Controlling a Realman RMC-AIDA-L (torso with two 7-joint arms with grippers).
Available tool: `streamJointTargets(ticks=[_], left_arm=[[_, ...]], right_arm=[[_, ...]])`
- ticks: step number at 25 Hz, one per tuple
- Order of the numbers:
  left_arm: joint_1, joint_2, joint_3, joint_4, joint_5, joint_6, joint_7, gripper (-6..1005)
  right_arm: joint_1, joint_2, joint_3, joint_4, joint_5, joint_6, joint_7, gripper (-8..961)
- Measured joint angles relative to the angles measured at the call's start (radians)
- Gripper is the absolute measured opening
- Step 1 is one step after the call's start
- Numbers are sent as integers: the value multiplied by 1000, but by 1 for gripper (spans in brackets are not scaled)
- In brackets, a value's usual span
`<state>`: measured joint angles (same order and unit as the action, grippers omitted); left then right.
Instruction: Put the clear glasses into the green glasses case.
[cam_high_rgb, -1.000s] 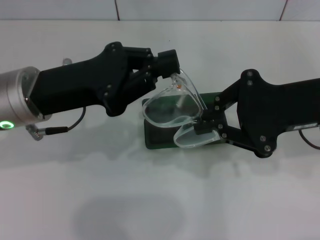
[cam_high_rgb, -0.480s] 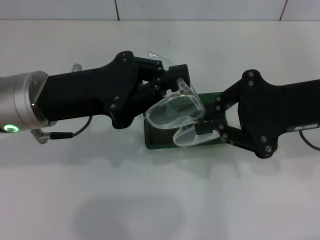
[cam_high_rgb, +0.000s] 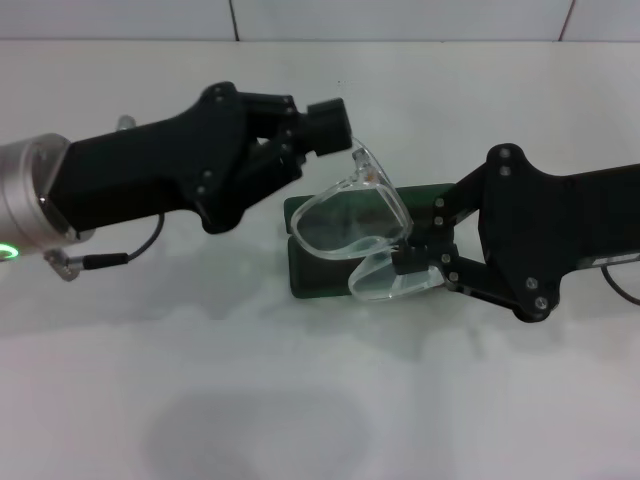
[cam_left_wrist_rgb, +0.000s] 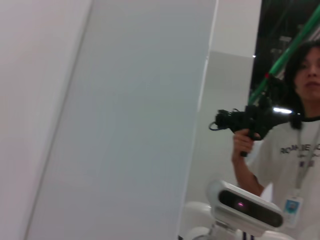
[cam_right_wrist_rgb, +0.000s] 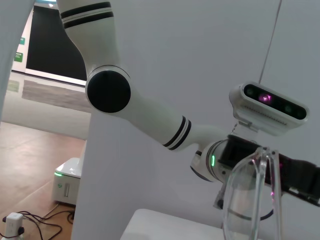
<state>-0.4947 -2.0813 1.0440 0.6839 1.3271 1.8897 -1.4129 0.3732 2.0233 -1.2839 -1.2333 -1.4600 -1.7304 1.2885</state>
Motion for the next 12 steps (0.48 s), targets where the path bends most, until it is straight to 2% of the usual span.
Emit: streamJointTargets(ticks=[4, 8, 12], left_arm=[[7, 2, -33, -1, 0, -10, 12, 56], [25, 18, -85, -1, 2, -61, 18, 57], [37, 37, -98, -3, 6, -126, 12, 57]], right_arm=[[-8, 0, -1, -9, 1, -6, 0, 57], [-17, -1, 3, -20, 14, -14, -10, 57], [-39, -3, 8, -79, 33, -29, -46, 56]])
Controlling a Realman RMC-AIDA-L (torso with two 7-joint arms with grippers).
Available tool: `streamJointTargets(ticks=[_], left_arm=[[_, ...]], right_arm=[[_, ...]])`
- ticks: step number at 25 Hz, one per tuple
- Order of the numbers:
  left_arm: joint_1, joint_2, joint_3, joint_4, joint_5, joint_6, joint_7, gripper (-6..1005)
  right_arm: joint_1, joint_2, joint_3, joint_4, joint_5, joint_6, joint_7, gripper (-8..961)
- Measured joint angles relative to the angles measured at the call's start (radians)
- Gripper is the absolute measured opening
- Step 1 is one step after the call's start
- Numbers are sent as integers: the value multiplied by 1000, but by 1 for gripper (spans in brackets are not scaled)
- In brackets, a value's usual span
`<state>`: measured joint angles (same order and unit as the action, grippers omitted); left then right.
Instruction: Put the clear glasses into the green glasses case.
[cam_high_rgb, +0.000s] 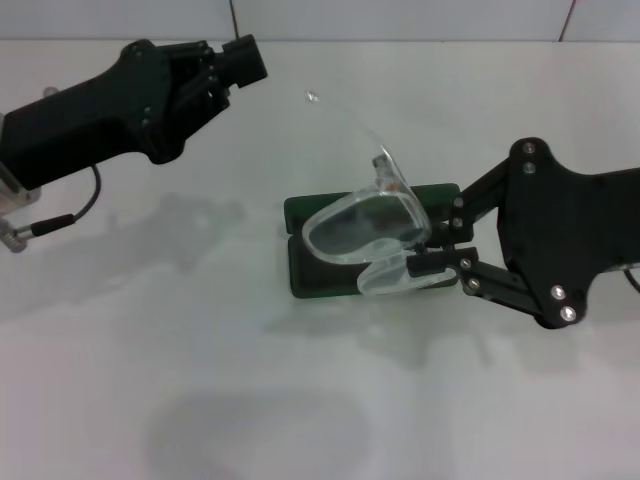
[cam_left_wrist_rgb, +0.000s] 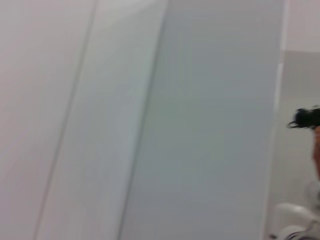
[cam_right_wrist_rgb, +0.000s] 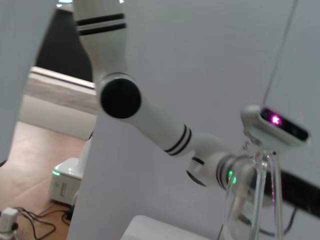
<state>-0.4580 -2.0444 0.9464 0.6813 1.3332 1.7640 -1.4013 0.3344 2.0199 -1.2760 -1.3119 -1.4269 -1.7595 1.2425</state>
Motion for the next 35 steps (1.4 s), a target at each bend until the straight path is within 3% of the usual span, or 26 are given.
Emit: streamJointTargets(ticks=[16, 25, 35], left_arm=[[-1, 19, -1, -28, 17, -125, -53, 56], [-66, 13, 57, -40, 55, -42, -123, 56], [-145, 6, 87, -71, 88, -34, -167, 57]], right_arm=[[-27, 1, 0, -124, 92, -72, -107, 56], [-16, 3, 1, -111, 123, -72, -149, 57], [-8, 1, 0, -83, 133, -68, -161, 57]])
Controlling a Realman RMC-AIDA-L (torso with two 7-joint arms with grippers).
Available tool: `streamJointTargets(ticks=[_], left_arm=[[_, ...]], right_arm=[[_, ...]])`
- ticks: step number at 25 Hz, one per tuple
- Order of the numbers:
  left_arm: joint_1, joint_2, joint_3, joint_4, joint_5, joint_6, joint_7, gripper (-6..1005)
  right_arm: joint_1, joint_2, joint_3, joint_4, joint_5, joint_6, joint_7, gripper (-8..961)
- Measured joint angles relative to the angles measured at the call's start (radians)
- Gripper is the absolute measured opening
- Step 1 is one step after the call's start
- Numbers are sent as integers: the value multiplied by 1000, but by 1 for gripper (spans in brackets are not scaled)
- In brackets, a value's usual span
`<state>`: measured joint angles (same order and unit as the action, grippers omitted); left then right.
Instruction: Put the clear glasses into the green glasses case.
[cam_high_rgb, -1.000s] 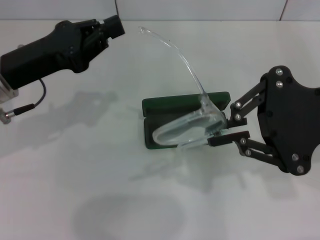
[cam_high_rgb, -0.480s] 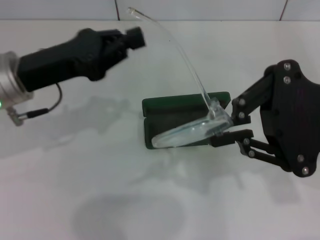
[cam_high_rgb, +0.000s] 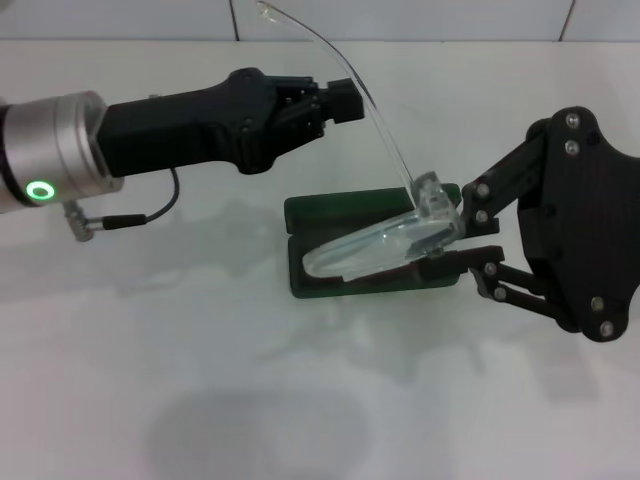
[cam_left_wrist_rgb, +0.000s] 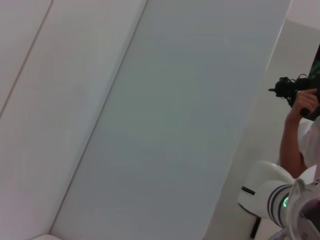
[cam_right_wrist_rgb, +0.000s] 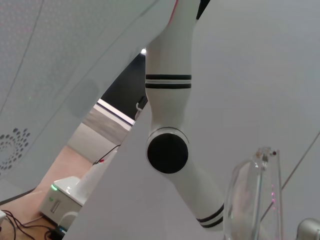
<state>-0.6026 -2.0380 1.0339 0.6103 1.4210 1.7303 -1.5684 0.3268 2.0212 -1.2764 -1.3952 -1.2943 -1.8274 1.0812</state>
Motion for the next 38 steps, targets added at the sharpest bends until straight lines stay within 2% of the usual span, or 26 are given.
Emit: streamJointTargets(ticks=[10, 18, 38], left_arm=[[-21, -5, 0, -10, -4, 28, -10, 56], [-27, -21, -1, -1, -14, 75, -31, 56], [-33, -24, -2, 2, -67, 154, -33, 57]], right_arm=[[21, -2, 2, 50, 3, 1, -3, 56], [25, -2, 13, 83, 3, 4, -14, 56], [25, -2, 29, 149, 27, 4, -26, 57]])
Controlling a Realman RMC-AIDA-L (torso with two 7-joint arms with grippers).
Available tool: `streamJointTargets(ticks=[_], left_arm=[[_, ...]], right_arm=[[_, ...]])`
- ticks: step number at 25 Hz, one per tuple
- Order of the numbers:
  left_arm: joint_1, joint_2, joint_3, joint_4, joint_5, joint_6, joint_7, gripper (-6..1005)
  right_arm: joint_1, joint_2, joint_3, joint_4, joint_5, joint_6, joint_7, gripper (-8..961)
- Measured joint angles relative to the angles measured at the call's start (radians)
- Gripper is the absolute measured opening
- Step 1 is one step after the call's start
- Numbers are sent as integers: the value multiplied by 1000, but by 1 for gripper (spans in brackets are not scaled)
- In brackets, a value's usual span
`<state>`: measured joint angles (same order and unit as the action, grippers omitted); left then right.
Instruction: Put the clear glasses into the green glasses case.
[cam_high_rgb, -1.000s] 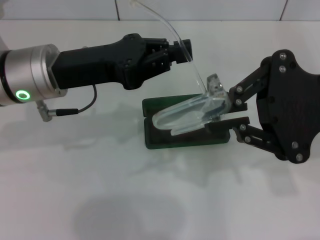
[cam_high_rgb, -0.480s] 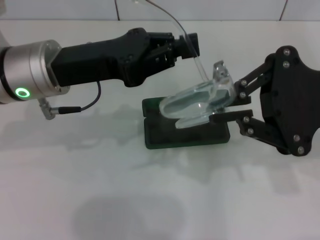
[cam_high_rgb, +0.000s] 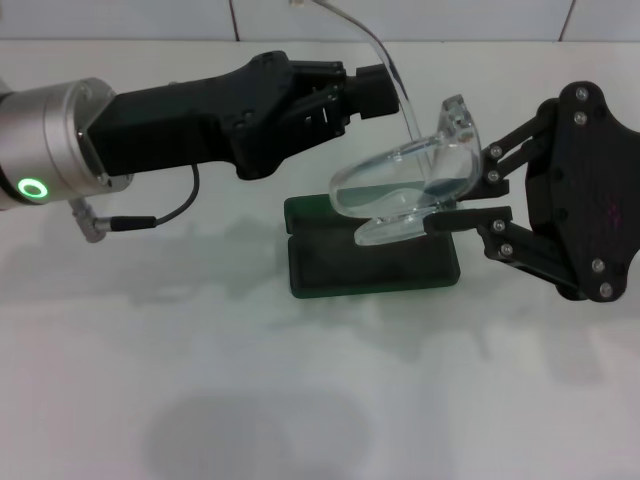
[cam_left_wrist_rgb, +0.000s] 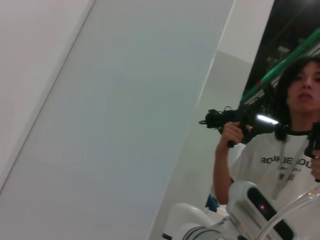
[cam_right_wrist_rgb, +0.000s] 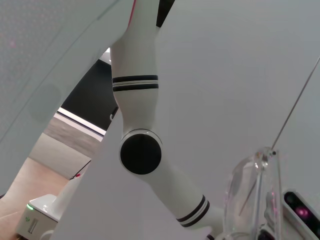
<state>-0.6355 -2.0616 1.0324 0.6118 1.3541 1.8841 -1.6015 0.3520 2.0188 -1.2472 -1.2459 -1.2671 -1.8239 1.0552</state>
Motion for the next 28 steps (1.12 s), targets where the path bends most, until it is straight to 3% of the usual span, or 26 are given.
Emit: streamJointTargets(ticks=[12, 28], left_arm=[[-1, -5, -6, -5, -3, 50, 1, 57], [24, 2, -26, -10, 47, -95, 16, 56]], right_arm=[[1, 0, -2, 13, 0, 2, 4, 57], [-3, 3, -11, 4, 7, -30, 6, 57]])
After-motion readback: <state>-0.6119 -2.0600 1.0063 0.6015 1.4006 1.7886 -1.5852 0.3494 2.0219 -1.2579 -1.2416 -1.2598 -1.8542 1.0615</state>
